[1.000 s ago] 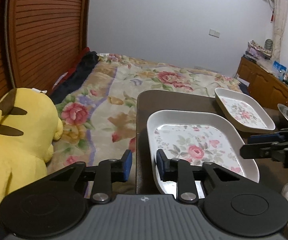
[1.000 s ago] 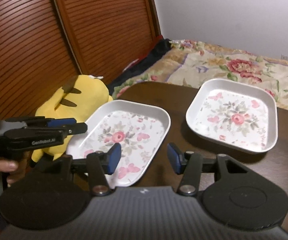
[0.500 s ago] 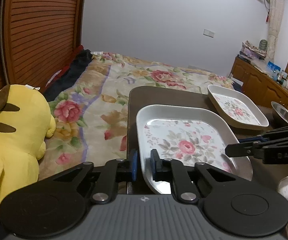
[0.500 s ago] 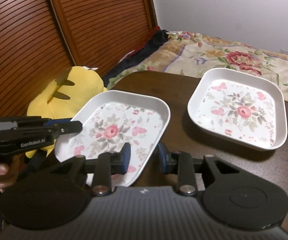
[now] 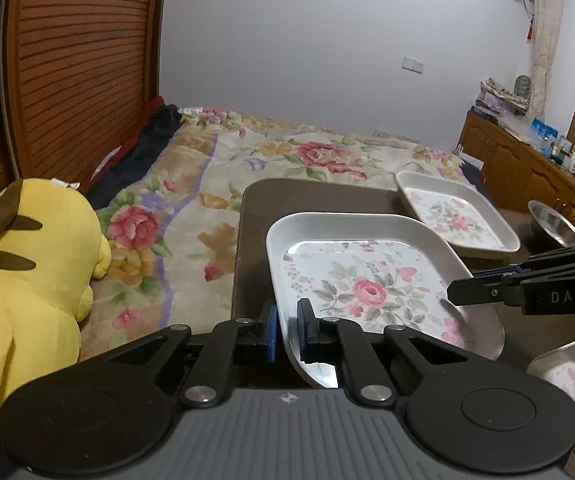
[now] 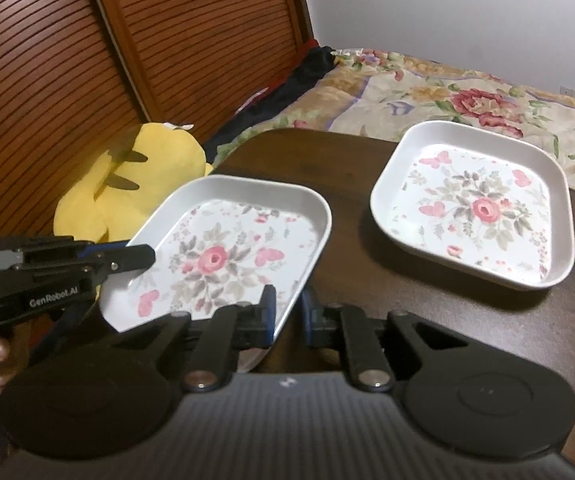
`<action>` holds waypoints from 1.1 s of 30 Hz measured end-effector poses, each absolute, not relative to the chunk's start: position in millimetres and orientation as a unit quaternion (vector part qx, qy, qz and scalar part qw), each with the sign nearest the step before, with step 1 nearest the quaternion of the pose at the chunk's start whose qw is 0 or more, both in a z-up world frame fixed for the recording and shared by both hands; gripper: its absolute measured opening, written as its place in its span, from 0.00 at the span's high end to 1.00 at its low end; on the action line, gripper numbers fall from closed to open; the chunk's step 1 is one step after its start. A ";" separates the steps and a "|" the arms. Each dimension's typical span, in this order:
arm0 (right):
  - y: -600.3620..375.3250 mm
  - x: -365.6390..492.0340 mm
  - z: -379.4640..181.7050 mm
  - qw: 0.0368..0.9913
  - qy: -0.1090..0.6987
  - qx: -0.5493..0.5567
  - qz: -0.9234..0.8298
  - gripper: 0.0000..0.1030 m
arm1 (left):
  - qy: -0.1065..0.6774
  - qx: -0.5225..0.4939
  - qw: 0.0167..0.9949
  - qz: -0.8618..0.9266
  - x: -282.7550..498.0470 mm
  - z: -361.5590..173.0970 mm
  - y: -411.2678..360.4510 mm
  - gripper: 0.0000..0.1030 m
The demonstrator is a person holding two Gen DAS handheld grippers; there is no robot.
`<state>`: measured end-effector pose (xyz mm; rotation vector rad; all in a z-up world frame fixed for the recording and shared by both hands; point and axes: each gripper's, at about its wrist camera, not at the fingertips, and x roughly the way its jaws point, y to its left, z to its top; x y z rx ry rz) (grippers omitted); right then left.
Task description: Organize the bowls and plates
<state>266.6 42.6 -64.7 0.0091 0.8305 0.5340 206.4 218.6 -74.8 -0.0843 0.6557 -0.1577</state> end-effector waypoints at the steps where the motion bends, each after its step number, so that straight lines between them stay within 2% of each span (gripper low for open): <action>1: 40.9 264.9 -62.9 0.881 0.397 0.005 0.257 0.86 | 0.319 -0.040 0.944 -0.078 204.5 -71.9 216.8 0.89; 17: -8.5 235.7 -29.4 0.898 0.356 0.030 0.256 0.86 | 0.284 -0.020 0.953 -0.100 166.7 -31.0 166.9 0.88; 33: -64.8 183.9 -15.0 0.911 0.325 0.051 0.249 0.86 | 0.269 -0.010 0.954 -0.129 120.2 -15.8 124.7 0.89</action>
